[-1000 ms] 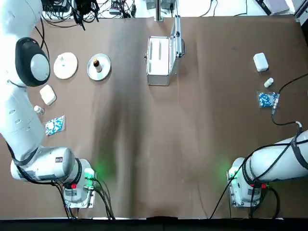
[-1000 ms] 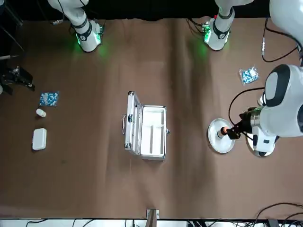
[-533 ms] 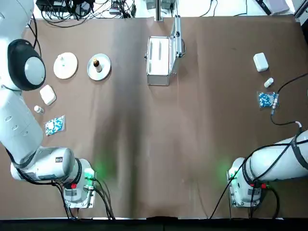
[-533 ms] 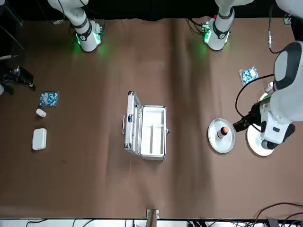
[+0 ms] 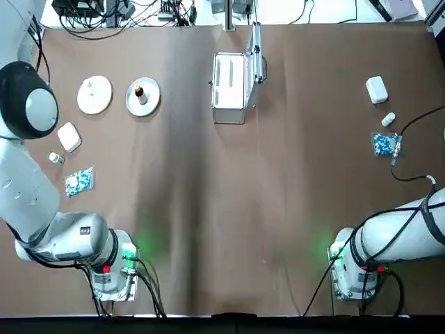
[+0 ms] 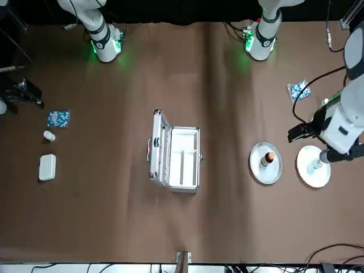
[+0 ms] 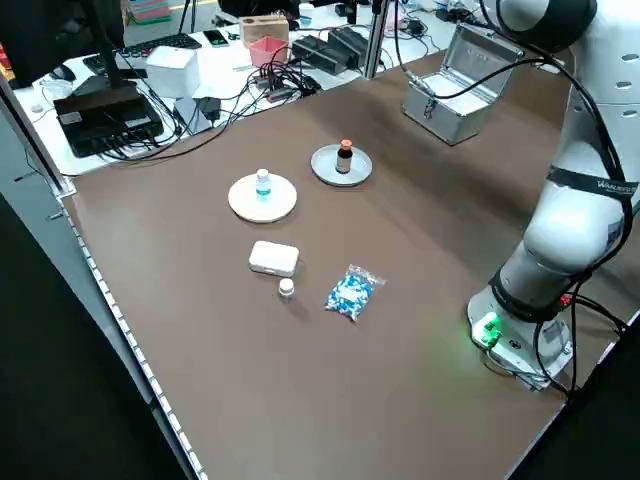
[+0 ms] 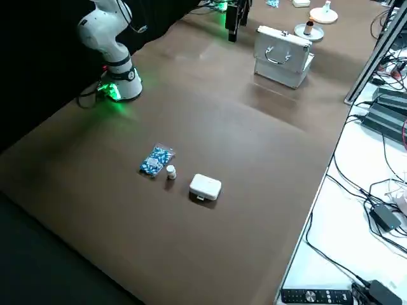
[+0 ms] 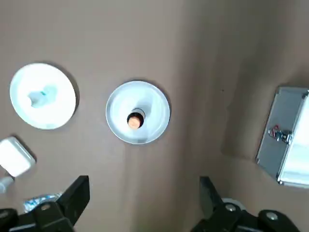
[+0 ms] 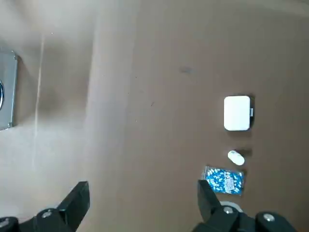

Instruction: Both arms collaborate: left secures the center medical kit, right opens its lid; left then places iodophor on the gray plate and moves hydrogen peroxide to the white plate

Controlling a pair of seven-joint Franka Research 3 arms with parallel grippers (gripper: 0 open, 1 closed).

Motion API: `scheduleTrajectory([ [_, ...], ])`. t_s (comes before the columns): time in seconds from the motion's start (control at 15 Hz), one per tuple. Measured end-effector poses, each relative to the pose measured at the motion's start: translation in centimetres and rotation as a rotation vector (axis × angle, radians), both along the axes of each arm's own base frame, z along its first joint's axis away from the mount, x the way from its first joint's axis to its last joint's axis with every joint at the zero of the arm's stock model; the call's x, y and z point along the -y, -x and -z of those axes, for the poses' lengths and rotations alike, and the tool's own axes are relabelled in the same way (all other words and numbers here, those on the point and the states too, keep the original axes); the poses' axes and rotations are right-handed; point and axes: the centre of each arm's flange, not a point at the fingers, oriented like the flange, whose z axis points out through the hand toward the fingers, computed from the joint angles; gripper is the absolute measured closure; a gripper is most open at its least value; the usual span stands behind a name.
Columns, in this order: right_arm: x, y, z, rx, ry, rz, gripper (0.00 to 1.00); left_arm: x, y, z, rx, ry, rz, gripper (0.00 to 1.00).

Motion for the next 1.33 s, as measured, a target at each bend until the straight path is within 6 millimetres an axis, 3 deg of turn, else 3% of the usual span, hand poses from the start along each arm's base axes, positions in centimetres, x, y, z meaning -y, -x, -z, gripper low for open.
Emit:
scheduleTrajectory([
  [0.4, -0.1, 0.2, 0.1, -0.016, 0.0, 0.001, 0.01, -2.9, 1.8, -3.9, 0.052, -0.01, 0.142, 0.0],
  [0.6, -0.1, 0.2, 0.2, -0.018, 0.0, 0.002, 0.01, -2.4, 2.8, -4.5, 0.028, -0.013, 0.141, 0.0],
  [1.0, 0.0, 0.1, 0.1, -0.011, 0.0, 0.005, 0.01, -2.9, 2.8, -2.9, -0.023, -0.018, 0.114, 0.0],
  [1.33, -0.2, 0.1, 0.0, -0.008, 0.0, 0.001, 0.01, -3.0, 2.9, -2.8, -0.025, -0.018, 0.113, 0.0],
])
